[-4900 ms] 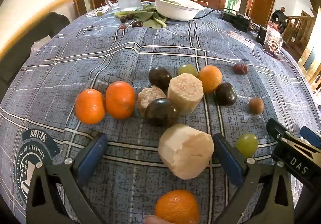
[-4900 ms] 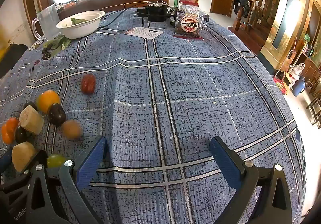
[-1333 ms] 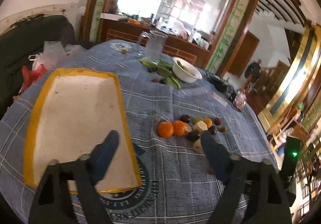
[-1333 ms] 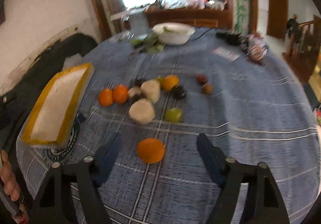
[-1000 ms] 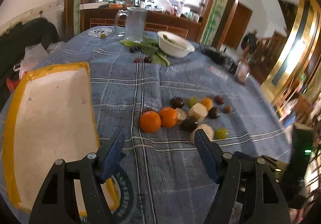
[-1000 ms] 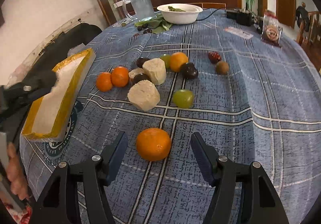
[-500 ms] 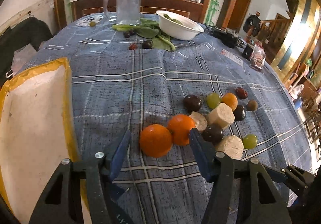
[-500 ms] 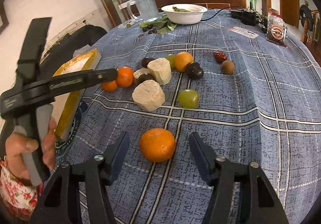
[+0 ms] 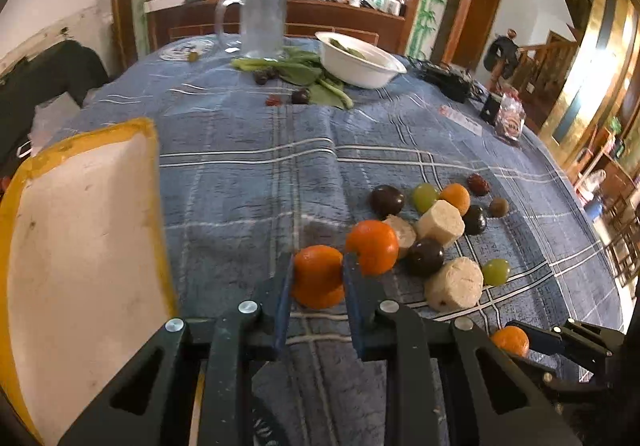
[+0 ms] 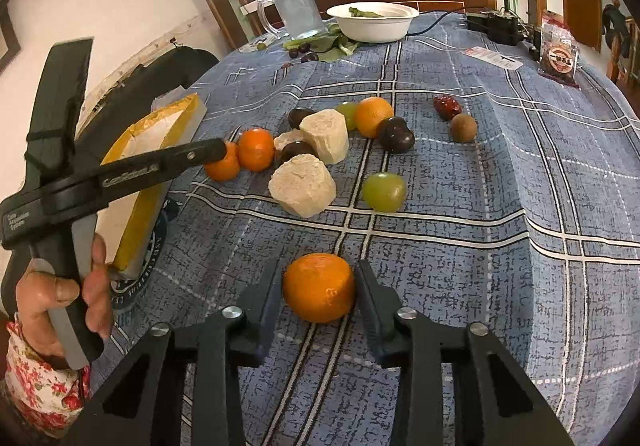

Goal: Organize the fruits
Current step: 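Grasp a tangerine with the left tool while the right tool grasps another tangerine, then carry both tangerines over the white tray and open both tools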

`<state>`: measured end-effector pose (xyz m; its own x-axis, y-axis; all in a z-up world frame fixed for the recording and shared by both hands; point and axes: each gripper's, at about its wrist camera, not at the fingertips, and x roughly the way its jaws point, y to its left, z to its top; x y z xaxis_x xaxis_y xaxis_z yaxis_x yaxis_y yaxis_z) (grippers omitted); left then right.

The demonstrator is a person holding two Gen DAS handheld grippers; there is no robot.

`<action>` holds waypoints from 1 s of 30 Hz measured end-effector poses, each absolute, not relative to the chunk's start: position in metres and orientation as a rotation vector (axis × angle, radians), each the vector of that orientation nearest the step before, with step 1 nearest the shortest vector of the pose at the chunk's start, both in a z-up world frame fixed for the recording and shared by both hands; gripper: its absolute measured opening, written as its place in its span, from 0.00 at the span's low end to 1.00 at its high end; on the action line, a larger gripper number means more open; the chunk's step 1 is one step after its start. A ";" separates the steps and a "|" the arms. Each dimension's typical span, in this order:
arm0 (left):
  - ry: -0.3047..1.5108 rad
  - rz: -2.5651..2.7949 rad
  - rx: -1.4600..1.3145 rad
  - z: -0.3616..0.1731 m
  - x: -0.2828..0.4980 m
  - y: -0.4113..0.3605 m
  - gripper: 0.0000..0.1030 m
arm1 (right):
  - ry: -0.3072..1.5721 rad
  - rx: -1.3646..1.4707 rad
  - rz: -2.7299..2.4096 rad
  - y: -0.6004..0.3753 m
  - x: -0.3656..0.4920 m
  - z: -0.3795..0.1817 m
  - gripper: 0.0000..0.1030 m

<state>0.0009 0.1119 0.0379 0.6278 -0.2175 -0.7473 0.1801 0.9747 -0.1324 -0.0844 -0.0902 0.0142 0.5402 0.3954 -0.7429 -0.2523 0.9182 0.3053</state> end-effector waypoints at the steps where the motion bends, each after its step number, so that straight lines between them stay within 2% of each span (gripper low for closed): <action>1: 0.854 -0.227 -0.059 0.040 -0.003 0.116 0.22 | 0.921 0.168 0.387 -0.090 -0.085 0.015 0.37; 3: 0.838 -0.222 -0.088 0.046 -0.011 0.126 0.21 | 0.910 0.165 0.384 -0.090 -0.086 0.016 0.37; 4: 0.831 -0.222 -0.103 0.050 -0.016 0.132 0.14 | 0.902 0.164 0.381 -0.090 -0.087 0.017 0.37; 5: 0.822 -0.220 -0.122 0.055 -0.023 0.139 0.04 | 0.895 0.161 0.378 -0.090 -0.088 0.019 0.37; 6: 0.819 -0.218 -0.136 0.058 -0.027 0.144 0.00 | 0.892 0.157 0.371 -0.090 -0.089 0.020 0.37; 14: 0.765 -0.169 -0.214 0.080 -0.062 0.190 0.00 | 0.854 0.137 0.388 -0.076 -0.102 0.043 0.37; 15: 0.778 -0.184 -0.213 0.078 -0.061 0.188 0.01 | 0.852 0.133 0.384 -0.073 -0.103 0.045 0.37; 17: 0.824 -0.235 -0.189 0.073 -0.055 0.175 0.11 | 0.855 0.130 0.376 -0.070 -0.102 0.045 0.37; 19: 0.834 -0.270 -0.131 0.069 -0.048 0.156 0.40 | 0.870 0.147 0.383 -0.069 -0.102 0.043 0.37; 21: 0.824 -0.267 -0.065 0.065 -0.042 0.137 0.46 | 0.879 0.153 0.387 -0.067 -0.103 0.041 0.37; 27: 0.946 -0.224 0.068 0.031 -0.009 0.101 0.50 | 0.869 0.140 0.396 -0.067 -0.114 0.046 0.37; 28: 0.955 -0.199 0.094 0.026 -0.008 0.099 0.46 | 0.867 0.143 0.394 -0.068 -0.115 0.047 0.37; 30: 0.926 -0.158 0.124 0.024 -0.012 0.100 0.32 | 0.865 0.150 0.393 -0.072 -0.115 0.048 0.37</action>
